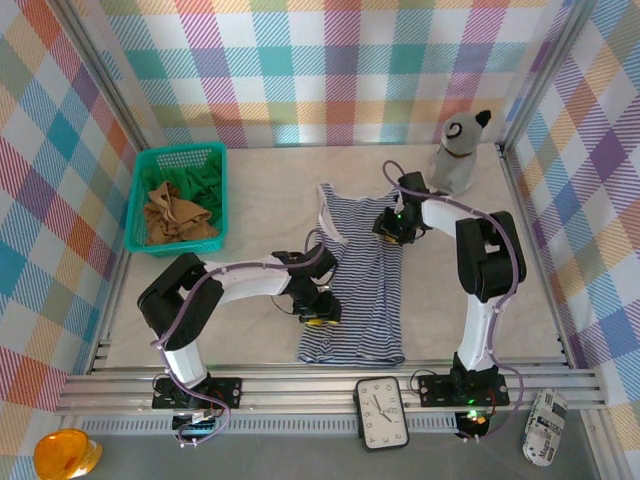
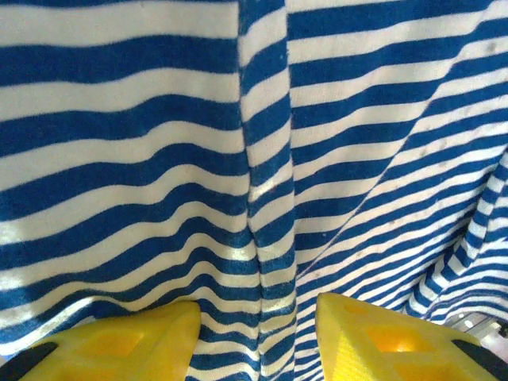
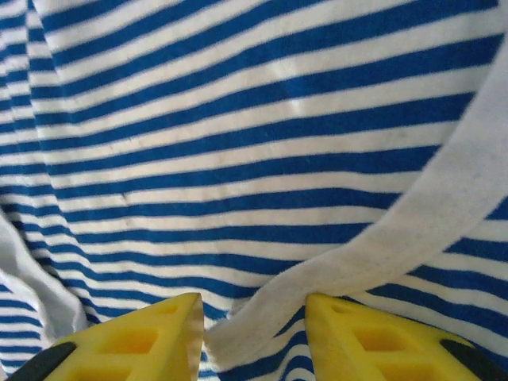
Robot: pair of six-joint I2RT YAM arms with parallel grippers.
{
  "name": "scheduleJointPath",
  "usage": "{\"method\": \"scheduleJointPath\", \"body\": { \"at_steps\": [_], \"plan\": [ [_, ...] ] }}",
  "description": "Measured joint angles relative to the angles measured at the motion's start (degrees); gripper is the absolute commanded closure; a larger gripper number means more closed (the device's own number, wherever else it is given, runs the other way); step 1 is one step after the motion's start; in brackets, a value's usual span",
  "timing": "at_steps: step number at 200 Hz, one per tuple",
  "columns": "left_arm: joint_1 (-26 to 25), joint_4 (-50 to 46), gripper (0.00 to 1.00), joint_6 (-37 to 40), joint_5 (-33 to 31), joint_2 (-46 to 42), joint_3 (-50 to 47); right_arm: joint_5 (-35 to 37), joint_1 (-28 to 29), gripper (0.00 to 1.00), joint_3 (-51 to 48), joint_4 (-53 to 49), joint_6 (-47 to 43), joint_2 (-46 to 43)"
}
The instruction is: Fold and stack the tank tops
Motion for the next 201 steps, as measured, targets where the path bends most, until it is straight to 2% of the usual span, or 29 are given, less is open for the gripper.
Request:
{"method": "scheduleJointPath", "body": {
  "at_steps": [29, 54, 75, 110, 131, 163, 201],
  "plan": [
    [2.7, -1.0, 0.53, 2.1, 1.1, 1.7, 2.2, -0.4, 0.6, 0.57, 7.9, -1.1, -0.8, 5.4],
    [6.0, -3.5, 0.52, 4.7, 0.6, 4.3, 6.4, -2.2, 1.8, 0.47, 14.9, -0.8, -2.5, 10.0],
    [8.4, -5.7, 0.52, 6.9, 0.0, 6.2, 9.3, -3.8, 2.8, 0.43, 19.4, -0.3, -4.4, 12.8],
    [13.3, -10.1, 0.50, 10.3, -3.3, 7.5, 13.1, -6.3, 3.1, 0.30, 20.3, 1.5, -10.1, 13.0],
    [14.6, -12.8, 0.49, 11.9, -6.9, 7.5, 14.8, -7.0, 3.3, 0.29, 15.3, 3.1, -15.7, 8.0],
    [14.8, -16.1, 0.47, 12.3, -9.0, 6.4, 14.7, -8.4, 3.3, 0.29, -0.8, 7.4, -23.8, -8.6],
    [14.8, -18.6, 0.47, 10.4, -10.5, -3.6, 8.0, -10.1, 5.7, 0.30, -14.3, 8.9, -31.4, -24.5]
  ]
}}
